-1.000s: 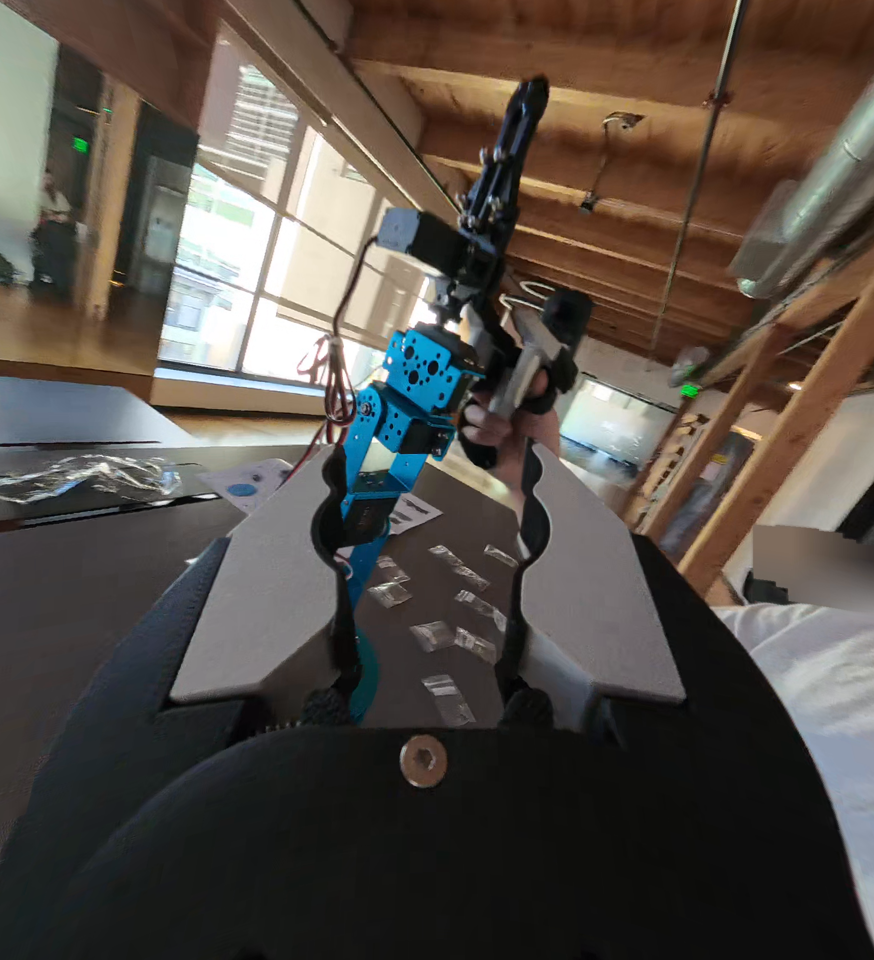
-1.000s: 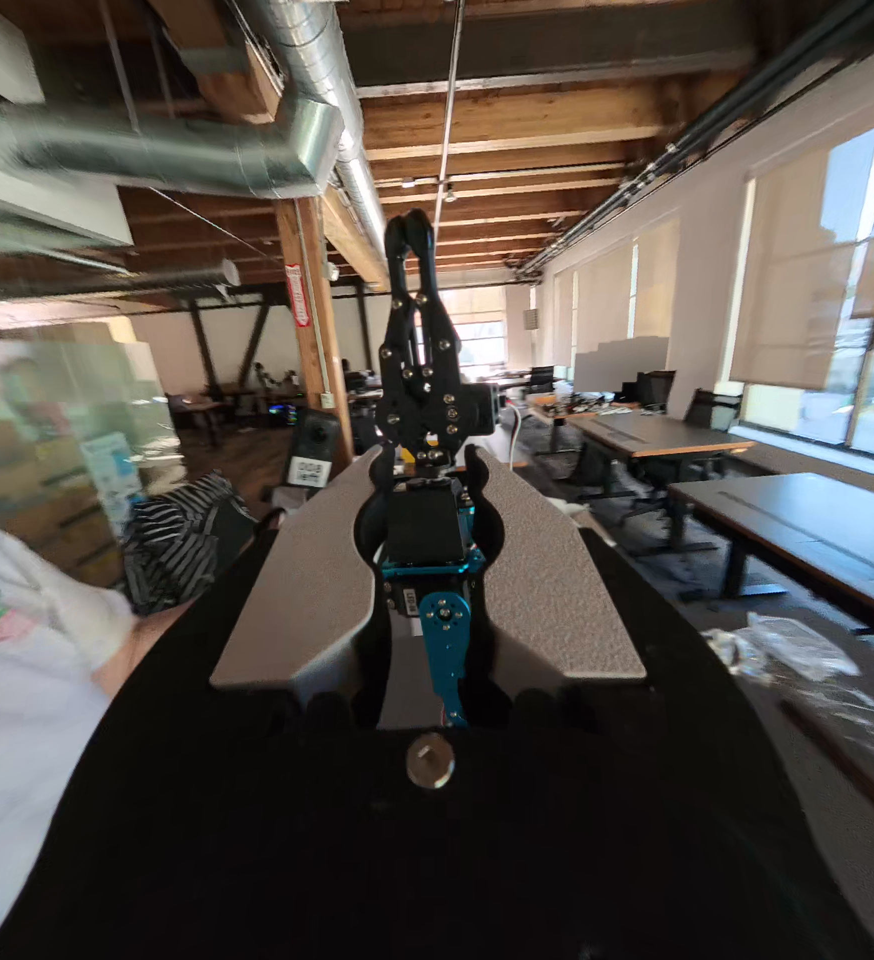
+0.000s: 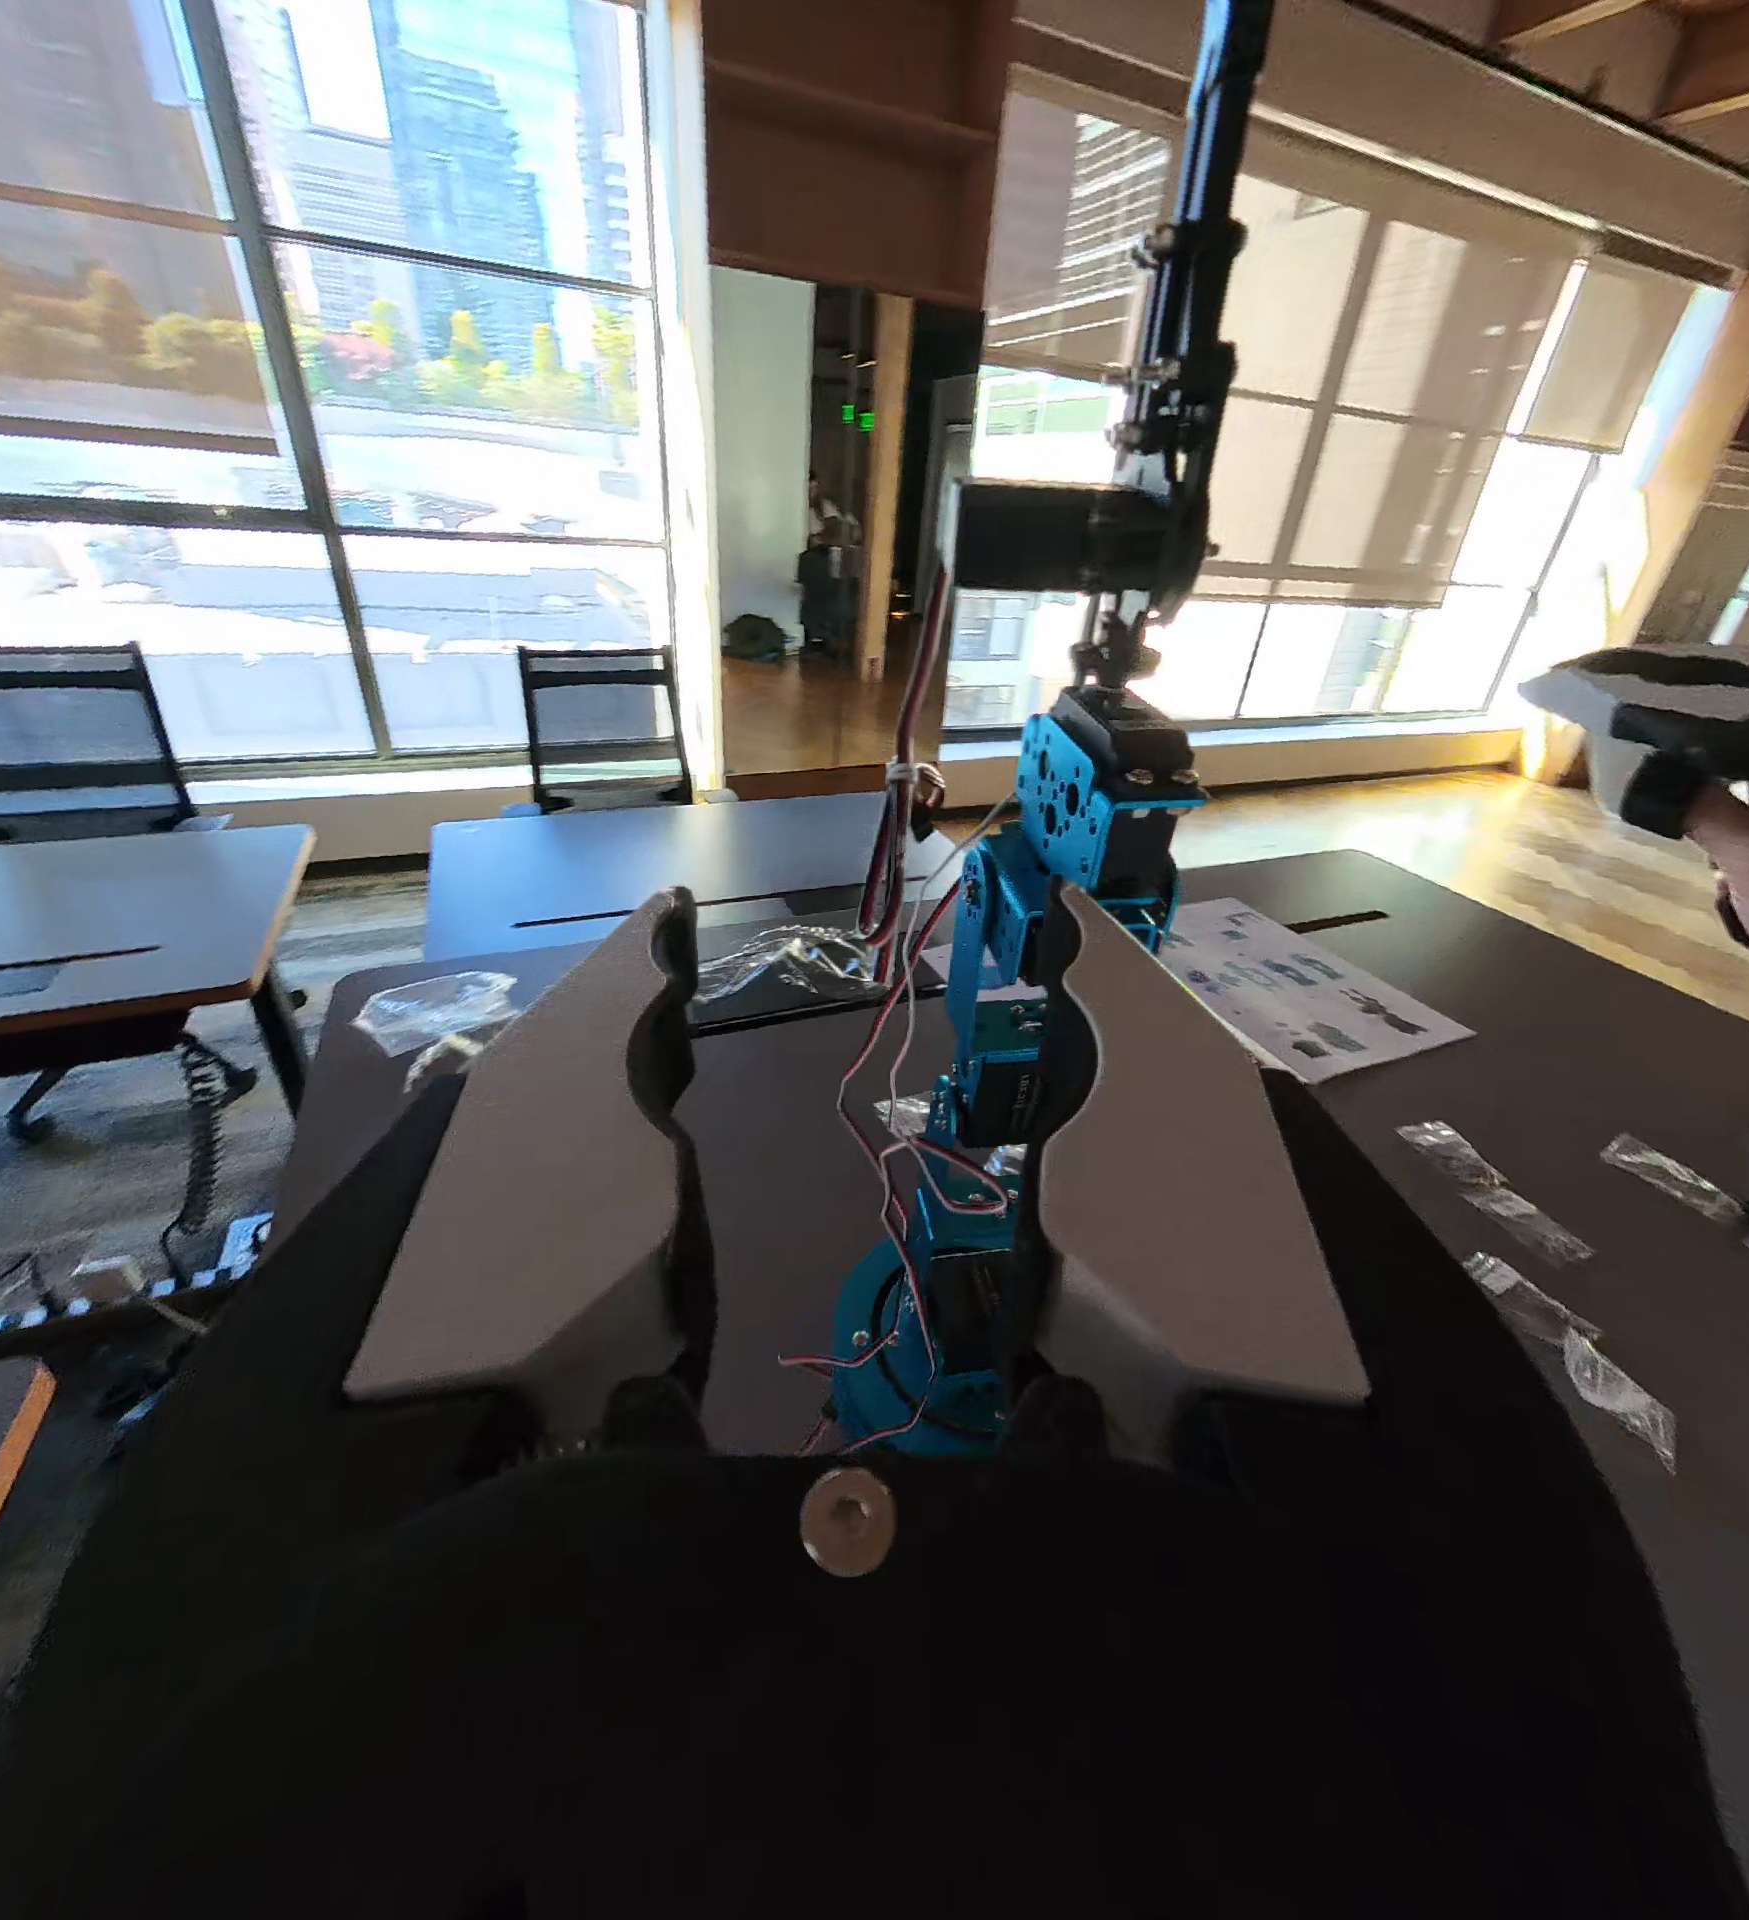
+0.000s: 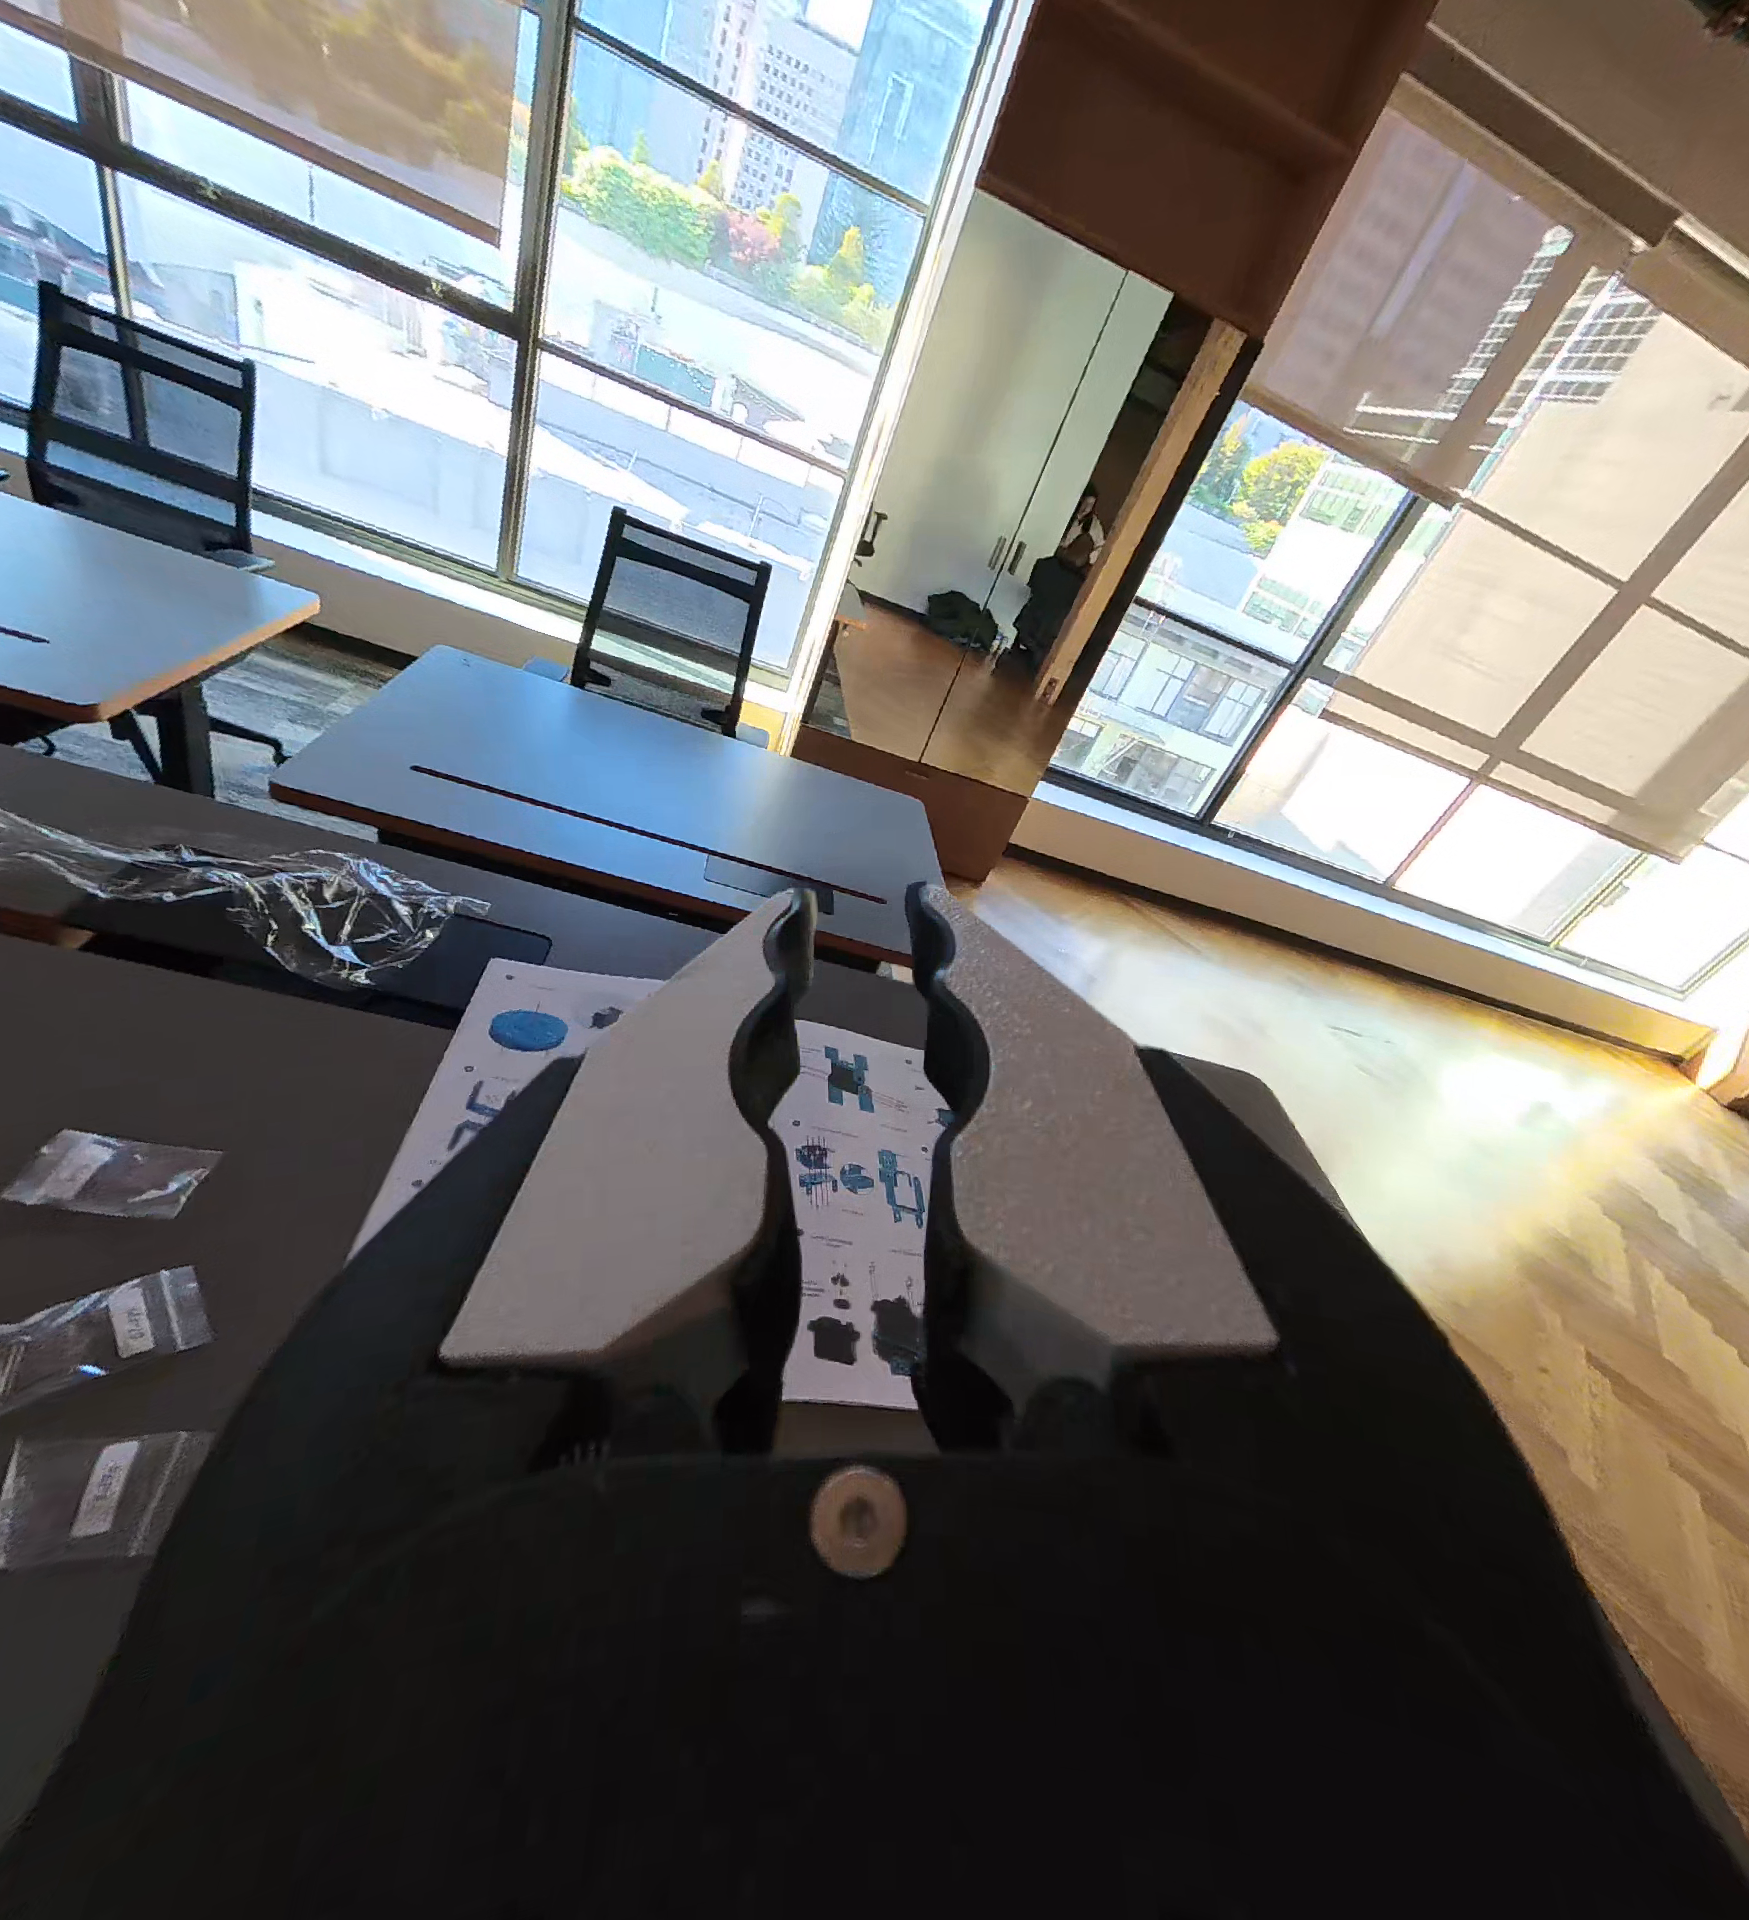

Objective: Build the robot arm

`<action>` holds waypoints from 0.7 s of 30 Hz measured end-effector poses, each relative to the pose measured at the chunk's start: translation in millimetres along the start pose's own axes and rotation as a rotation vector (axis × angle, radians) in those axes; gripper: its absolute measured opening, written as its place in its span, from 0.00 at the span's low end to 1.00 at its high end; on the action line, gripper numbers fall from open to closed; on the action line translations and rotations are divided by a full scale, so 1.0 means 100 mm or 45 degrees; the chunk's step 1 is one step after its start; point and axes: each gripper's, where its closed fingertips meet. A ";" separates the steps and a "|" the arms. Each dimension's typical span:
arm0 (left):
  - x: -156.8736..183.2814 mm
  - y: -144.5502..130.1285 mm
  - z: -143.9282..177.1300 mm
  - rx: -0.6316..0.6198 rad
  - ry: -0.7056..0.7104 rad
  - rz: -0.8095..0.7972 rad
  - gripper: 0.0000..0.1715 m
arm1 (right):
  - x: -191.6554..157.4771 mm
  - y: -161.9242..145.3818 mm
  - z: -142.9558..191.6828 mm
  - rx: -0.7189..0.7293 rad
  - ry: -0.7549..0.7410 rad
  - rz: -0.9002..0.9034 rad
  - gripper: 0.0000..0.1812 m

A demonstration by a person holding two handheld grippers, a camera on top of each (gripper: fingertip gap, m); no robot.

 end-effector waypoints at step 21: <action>-0.20 -0.26 0.39 -0.123 0.314 0.071 0.40 | -0.10 -0.13 -0.26 0.010 0.123 0.045 0.10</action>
Point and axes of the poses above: each gripper's, where its closed fingertips meet, z back along the fingers, y out of its top, x = y × z across the jaws, and after that the axes turned 10 degrees about z, right-handed
